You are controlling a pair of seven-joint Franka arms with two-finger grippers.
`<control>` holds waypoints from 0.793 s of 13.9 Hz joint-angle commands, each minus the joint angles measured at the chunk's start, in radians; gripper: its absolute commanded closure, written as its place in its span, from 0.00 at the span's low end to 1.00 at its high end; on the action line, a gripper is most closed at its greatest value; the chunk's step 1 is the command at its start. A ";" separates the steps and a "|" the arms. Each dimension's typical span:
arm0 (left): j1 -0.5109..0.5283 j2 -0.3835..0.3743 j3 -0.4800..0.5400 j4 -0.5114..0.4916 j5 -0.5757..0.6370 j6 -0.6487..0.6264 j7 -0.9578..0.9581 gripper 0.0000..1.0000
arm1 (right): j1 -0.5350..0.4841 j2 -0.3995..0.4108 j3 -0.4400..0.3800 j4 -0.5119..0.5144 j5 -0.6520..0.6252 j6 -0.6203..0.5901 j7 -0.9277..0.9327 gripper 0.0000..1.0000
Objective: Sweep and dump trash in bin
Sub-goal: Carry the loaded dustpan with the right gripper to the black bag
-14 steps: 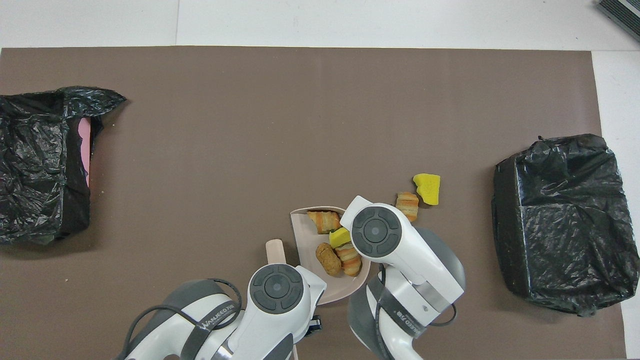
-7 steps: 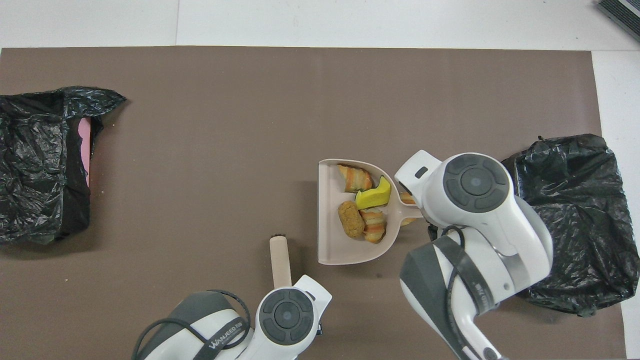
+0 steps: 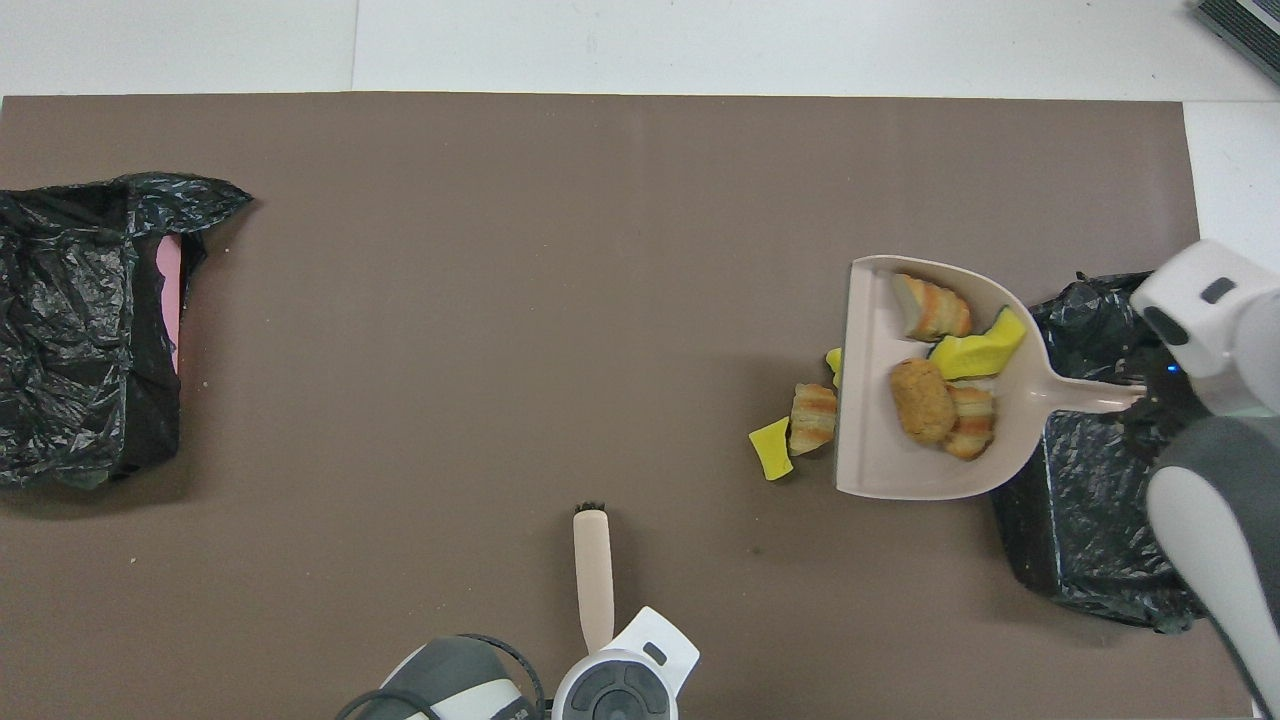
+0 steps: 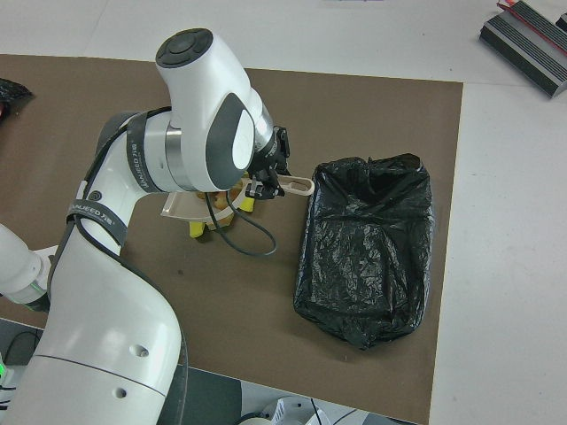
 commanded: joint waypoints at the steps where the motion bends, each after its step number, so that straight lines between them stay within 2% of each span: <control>1: -0.015 -0.023 0.012 -0.043 -0.068 0.052 0.035 1.00 | -0.156 0.000 0.011 0.019 -0.046 -0.021 -0.042 1.00; 5: -0.015 0.002 0.012 -0.053 -0.103 0.085 0.093 1.00 | -0.320 0.000 0.008 0.005 -0.175 0.081 -0.237 1.00; 7: -0.015 0.020 0.012 -0.053 -0.106 0.085 0.095 1.00 | -0.348 -0.003 0.008 -0.018 -0.288 0.127 -0.391 1.00; 8: -0.015 0.022 0.012 -0.050 -0.106 0.078 0.097 0.93 | -0.350 -0.015 0.006 -0.038 -0.336 0.140 -0.434 1.00; 10: -0.013 0.031 0.013 -0.033 -0.105 0.073 0.100 0.66 | -0.357 -0.006 0.002 -0.105 -0.414 0.245 -0.511 1.00; 11: -0.004 0.051 0.013 -0.007 -0.105 0.067 0.104 0.46 | -0.377 -0.008 0.000 -0.133 -0.425 0.299 -0.549 1.00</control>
